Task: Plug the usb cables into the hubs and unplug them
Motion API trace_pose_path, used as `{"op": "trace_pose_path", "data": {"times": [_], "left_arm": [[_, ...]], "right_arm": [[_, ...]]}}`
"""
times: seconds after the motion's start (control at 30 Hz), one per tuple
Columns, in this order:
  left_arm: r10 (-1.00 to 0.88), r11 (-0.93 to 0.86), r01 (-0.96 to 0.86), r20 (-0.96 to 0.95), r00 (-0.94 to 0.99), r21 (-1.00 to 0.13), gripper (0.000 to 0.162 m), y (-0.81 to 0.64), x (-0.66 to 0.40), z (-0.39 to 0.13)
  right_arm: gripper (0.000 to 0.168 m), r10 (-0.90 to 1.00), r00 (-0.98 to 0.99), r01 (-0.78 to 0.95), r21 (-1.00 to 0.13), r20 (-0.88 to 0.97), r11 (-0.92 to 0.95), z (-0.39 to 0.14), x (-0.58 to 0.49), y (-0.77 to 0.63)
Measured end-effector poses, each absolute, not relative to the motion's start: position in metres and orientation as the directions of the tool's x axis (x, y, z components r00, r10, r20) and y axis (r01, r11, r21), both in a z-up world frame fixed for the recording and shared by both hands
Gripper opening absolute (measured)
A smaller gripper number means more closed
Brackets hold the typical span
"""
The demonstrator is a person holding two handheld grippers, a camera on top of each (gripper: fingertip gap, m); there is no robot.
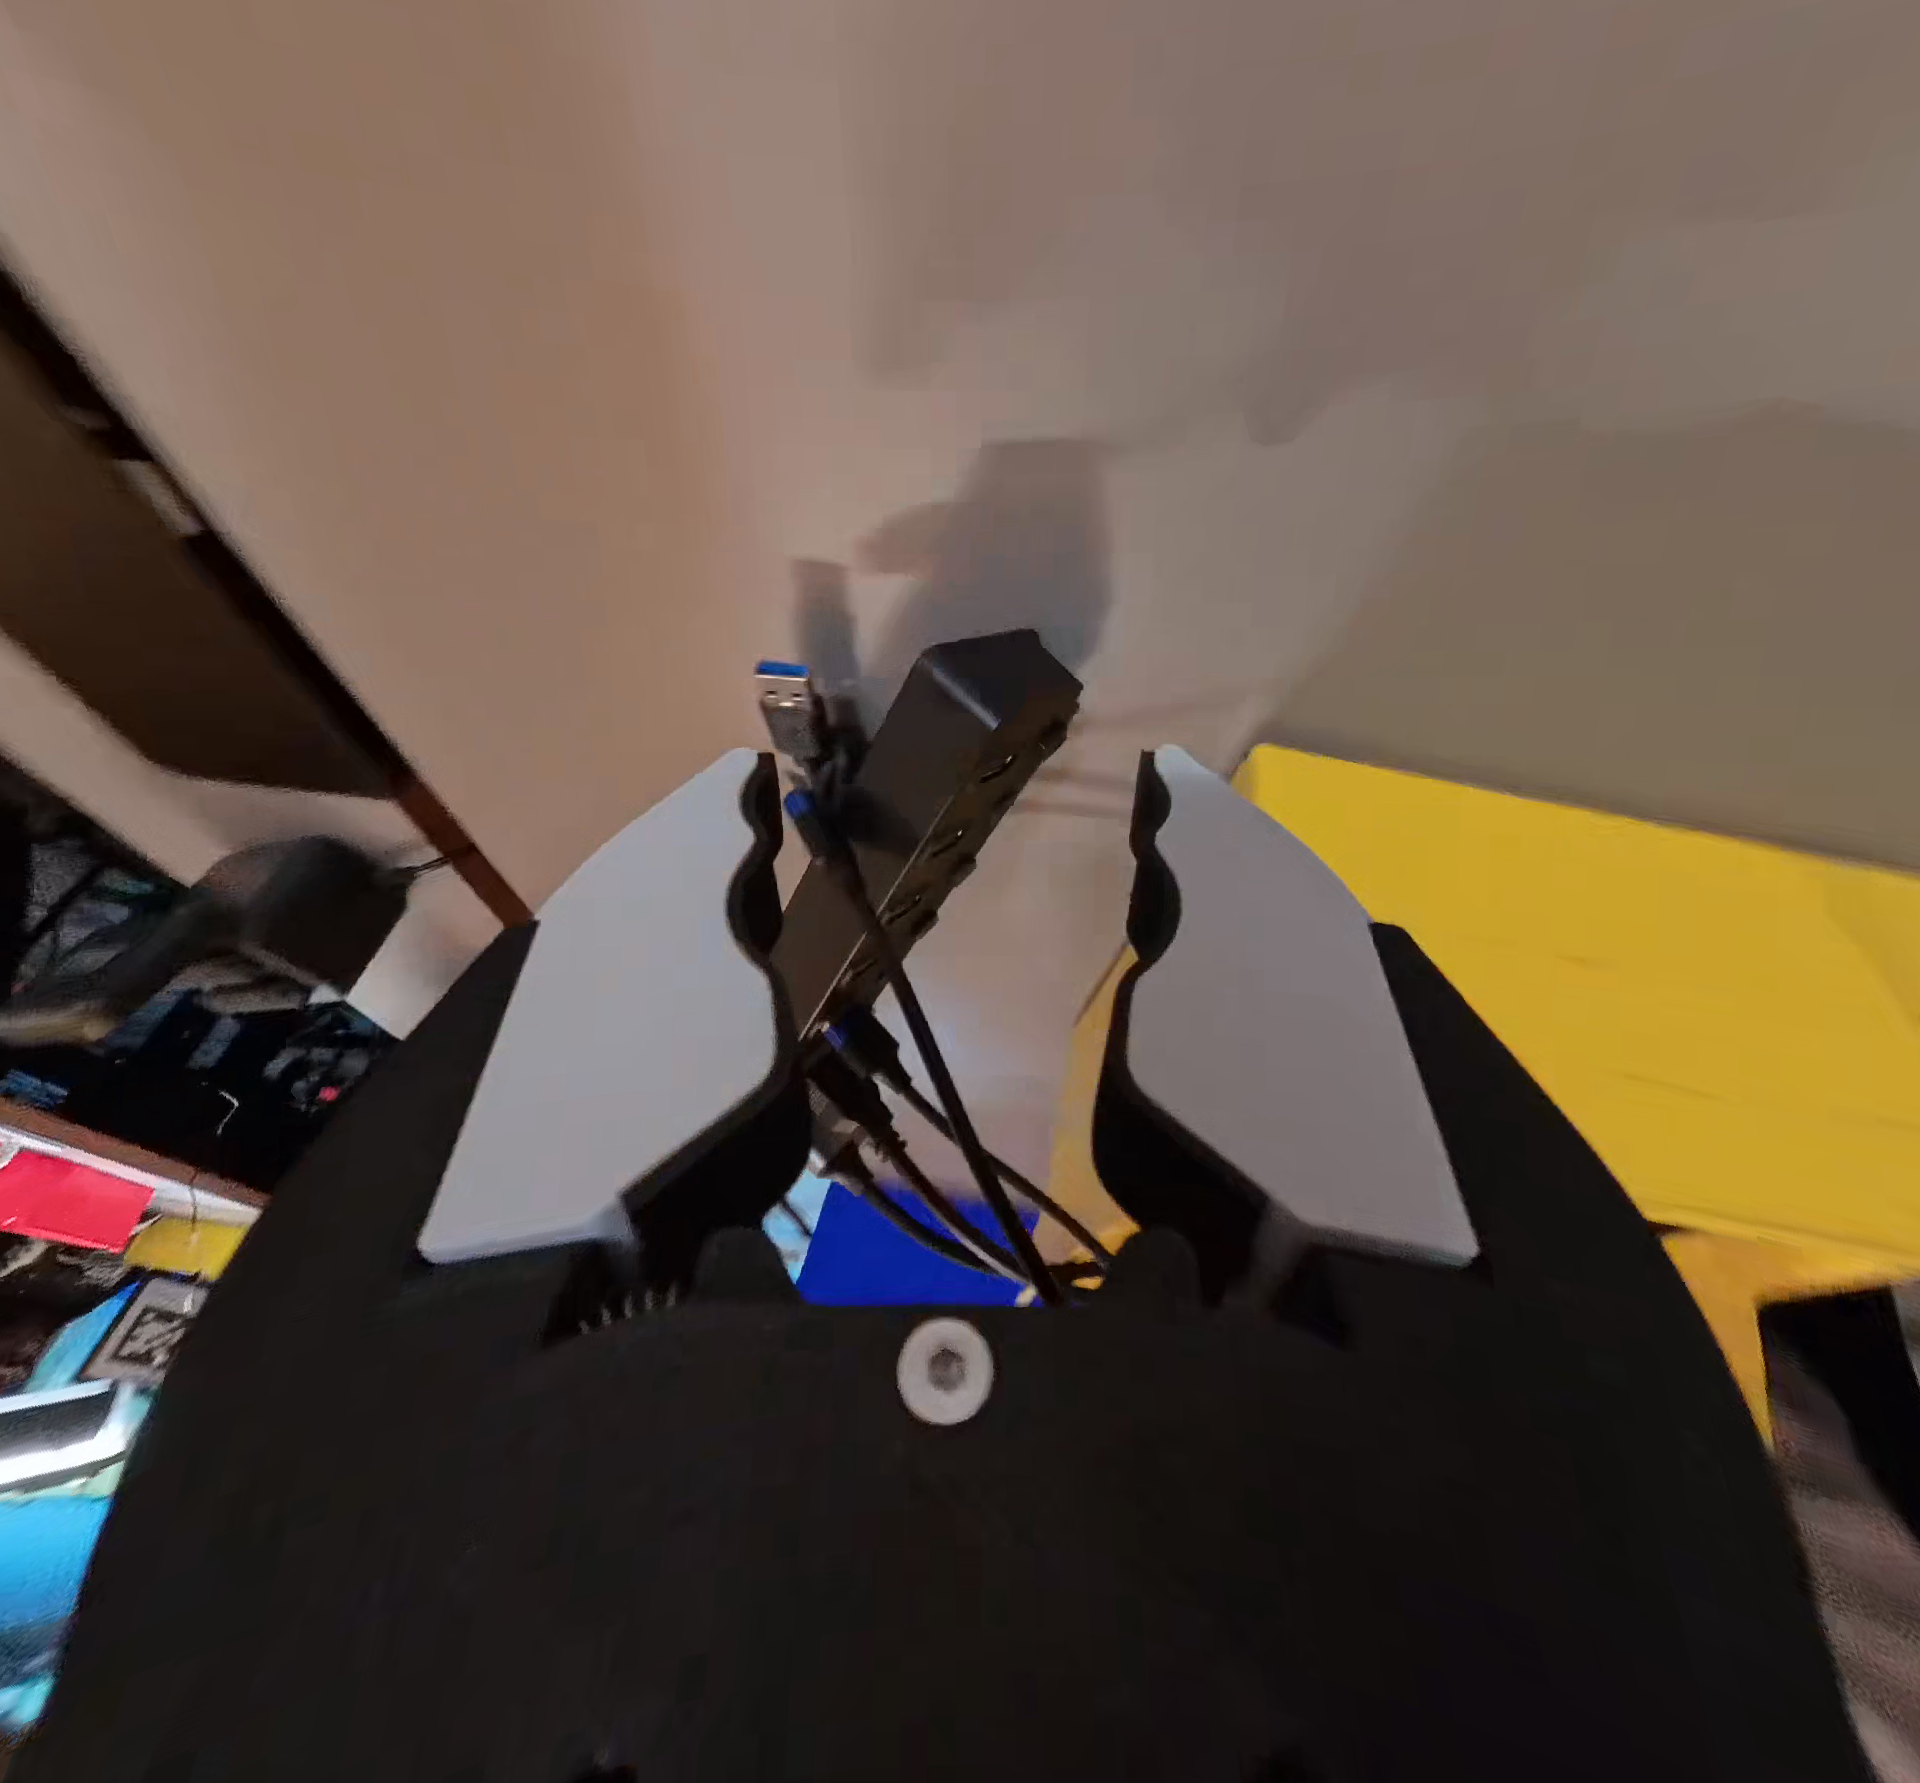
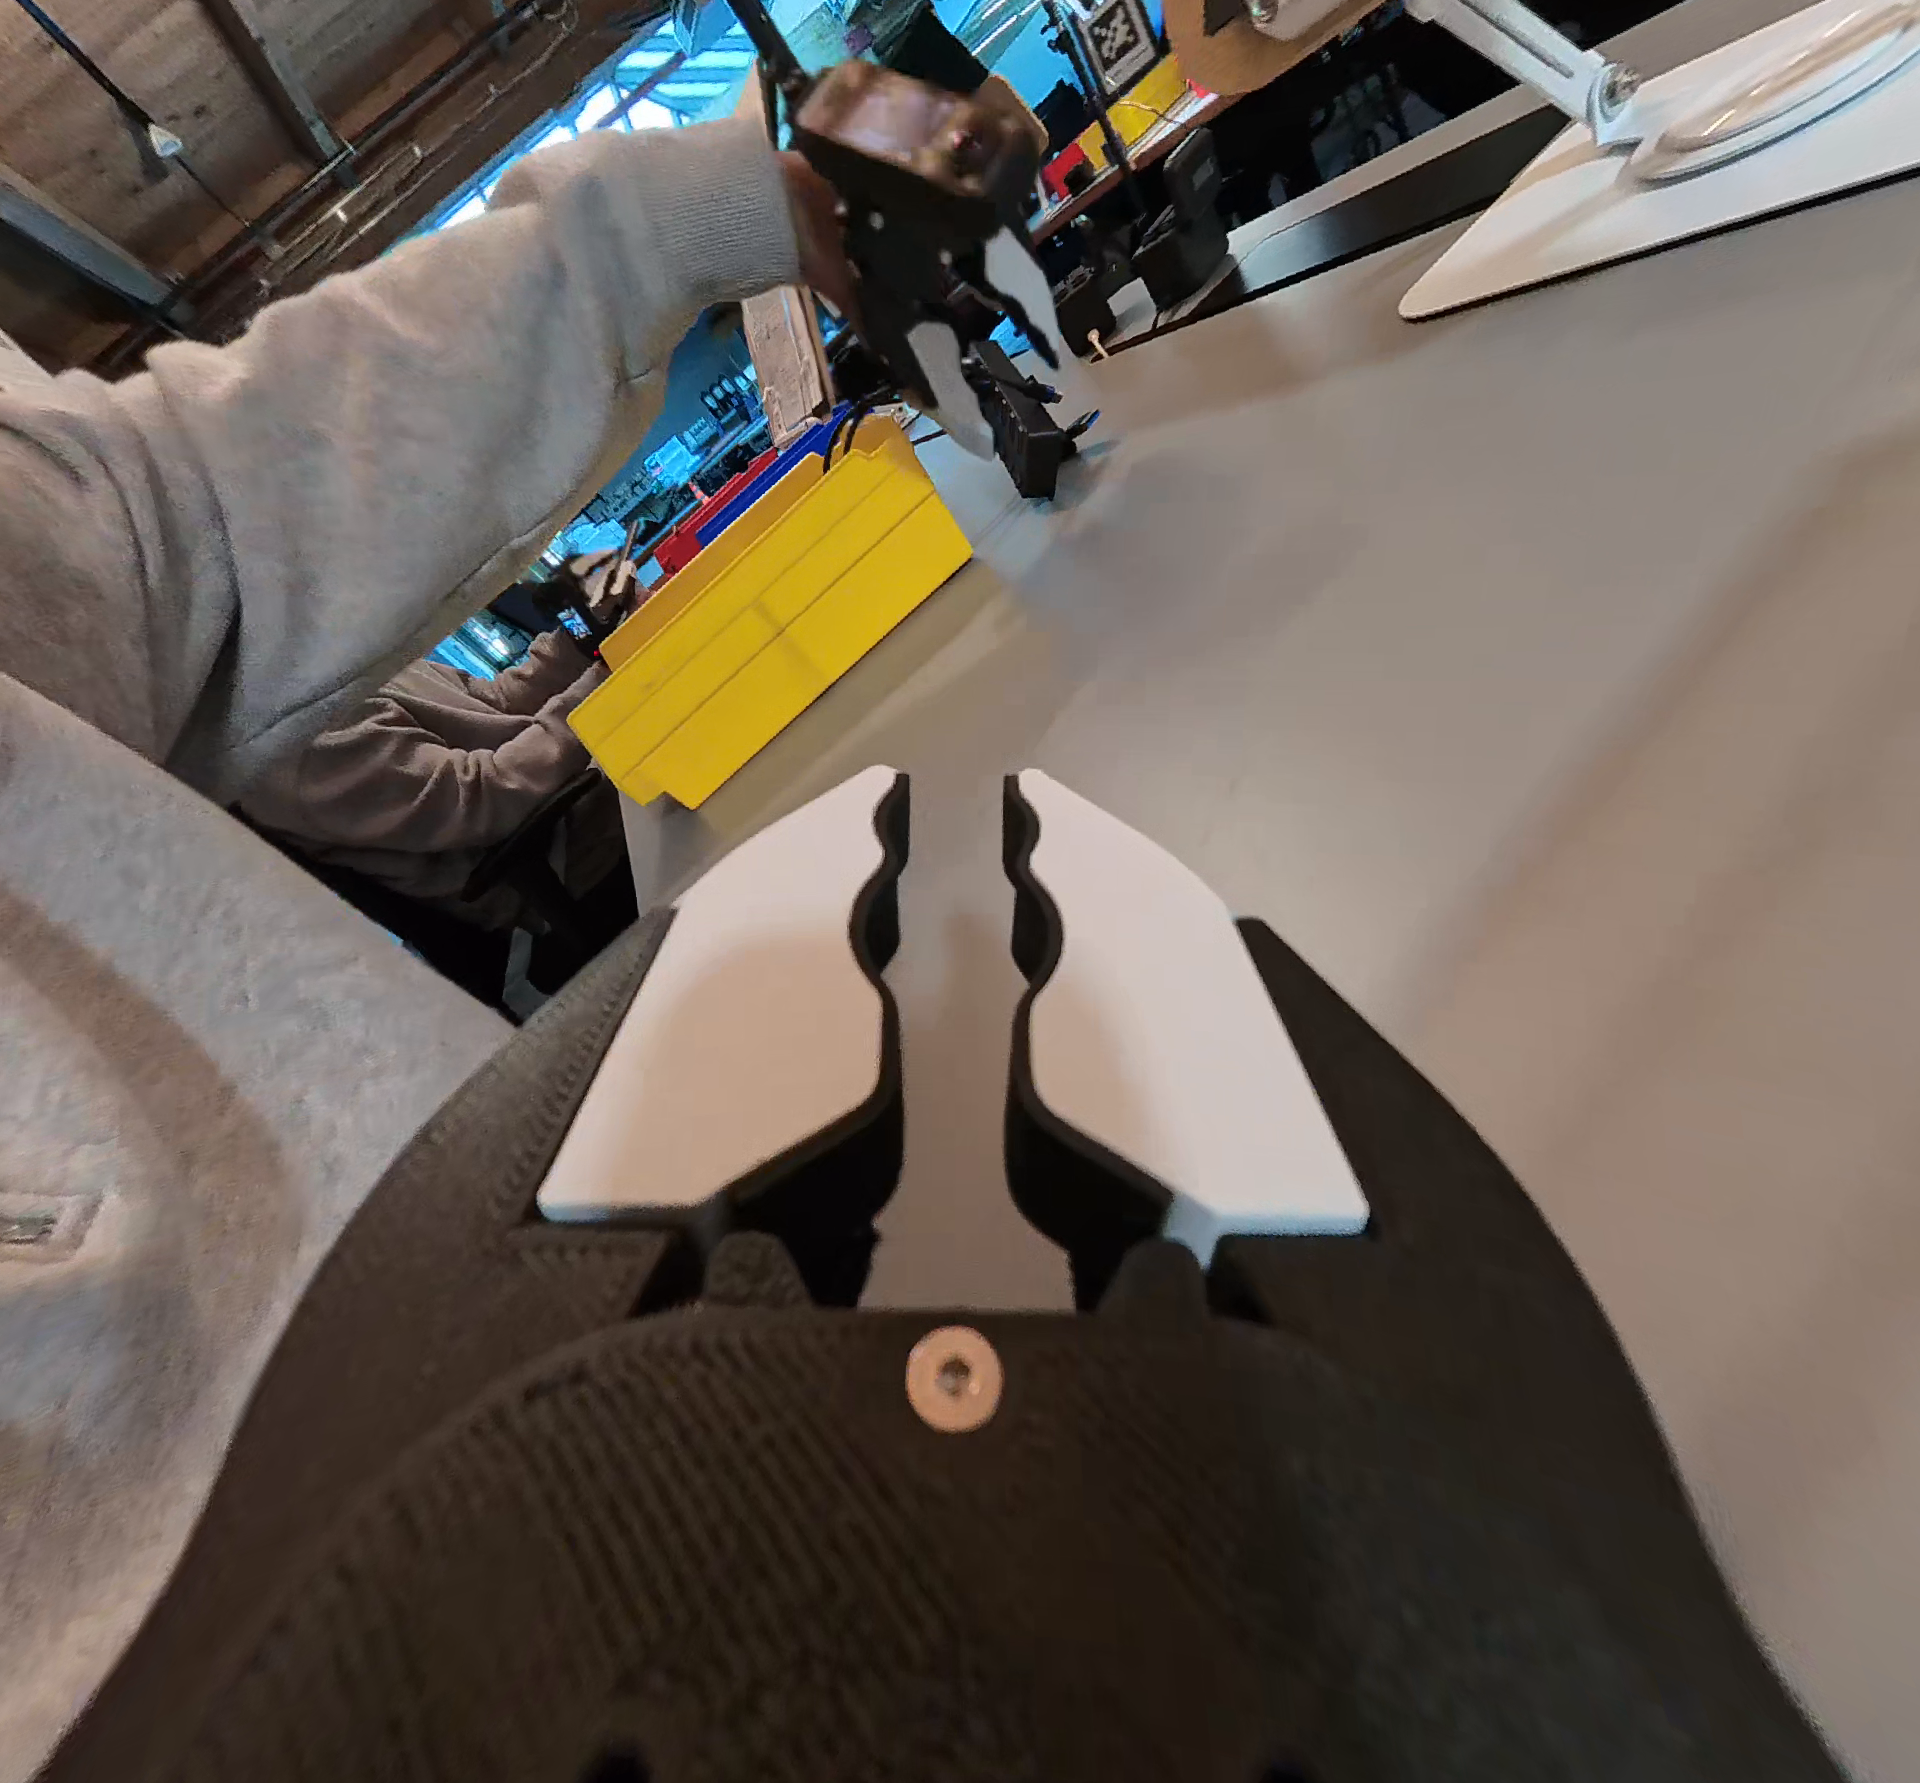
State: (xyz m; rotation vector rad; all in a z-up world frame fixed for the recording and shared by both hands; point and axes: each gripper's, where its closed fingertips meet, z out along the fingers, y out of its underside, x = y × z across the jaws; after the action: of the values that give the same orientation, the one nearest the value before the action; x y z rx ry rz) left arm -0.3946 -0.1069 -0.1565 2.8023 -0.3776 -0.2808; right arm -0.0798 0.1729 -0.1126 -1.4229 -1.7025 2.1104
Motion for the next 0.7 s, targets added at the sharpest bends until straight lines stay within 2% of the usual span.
{"op": "trace_pose_path", "data": {"times": [0.07, 0.13, 0.2, 0.23, 0.27, 0.37, 0.43, 0.53, 0.63, 0.7], "left_arm": [[-0.319, -0.847, -0.259, -0.054, 0.946, 0.465, 0.069, -0.124, -0.400, -0.169], [-0.317, -0.785, -0.277, 0.025, 0.948, 0.554, 0.068, -0.140, -0.402, -0.182], [-0.380, -0.736, -0.322, 0.032, 0.925, 0.596, 0.061, -0.147, -0.408, -0.192], [-0.421, -0.711, -0.351, 0.032, 0.907, 0.610, 0.048, -0.149, -0.411, -0.194], [-0.446, -0.689, -0.367, 0.033, 0.894, 0.626, 0.046, -0.150, -0.414, -0.193], [-0.540, -0.684, -0.401, -0.054, 0.840, 0.609, 0.033, -0.139, -0.428, -0.175], [-0.527, -0.753, -0.362, -0.174, 0.832, 0.550, 0.032, -0.126, -0.439, -0.148], [-0.421, -0.884, -0.277, -0.385, 0.821, 0.377, 0.031, -0.110, -0.451, -0.092], [-0.179, -0.984, -0.147, -0.605, 0.776, 0.102, 0.030, -0.102, -0.460, -0.018], [0.043, -0.990, -0.059, -0.676, 0.735, -0.127, 0.030, -0.105, -0.458, 0.035]], "right_arm": [[0.018, 0.563, -0.556, 0.466, -0.790, -0.612, -0.398, -0.113, -0.081, 0.176], [0.018, 0.552, -0.546, 0.472, -0.776, -0.630, -0.418, -0.113, -0.082, 0.179], [0.018, 0.542, -0.536, 0.476, -0.762, -0.647, -0.439, -0.114, -0.083, 0.184], [0.019, 0.538, -0.528, 0.479, -0.753, -0.658, -0.451, -0.114, -0.083, 0.186], [0.019, 0.532, -0.519, 0.482, -0.743, -0.669, -0.464, -0.115, -0.084, 0.189], [0.019, 0.517, -0.489, 0.496, -0.712, -0.702, -0.497, -0.119, -0.086, 0.196], [0.020, 0.498, -0.478, 0.503, -0.690, -0.724, -0.520, -0.119, -0.086, 0.199], [0.020, 0.488, -0.485, 0.503, -0.688, -0.726, -0.523, -0.116, -0.083, 0.198], [0.020, 0.498, -0.510, 0.486, -0.712, -0.702, -0.506, -0.109, -0.078, 0.195], [0.020, 0.510, -0.526, 0.475, -0.733, -0.681, -0.488, -0.106, -0.073, 0.193]]}}
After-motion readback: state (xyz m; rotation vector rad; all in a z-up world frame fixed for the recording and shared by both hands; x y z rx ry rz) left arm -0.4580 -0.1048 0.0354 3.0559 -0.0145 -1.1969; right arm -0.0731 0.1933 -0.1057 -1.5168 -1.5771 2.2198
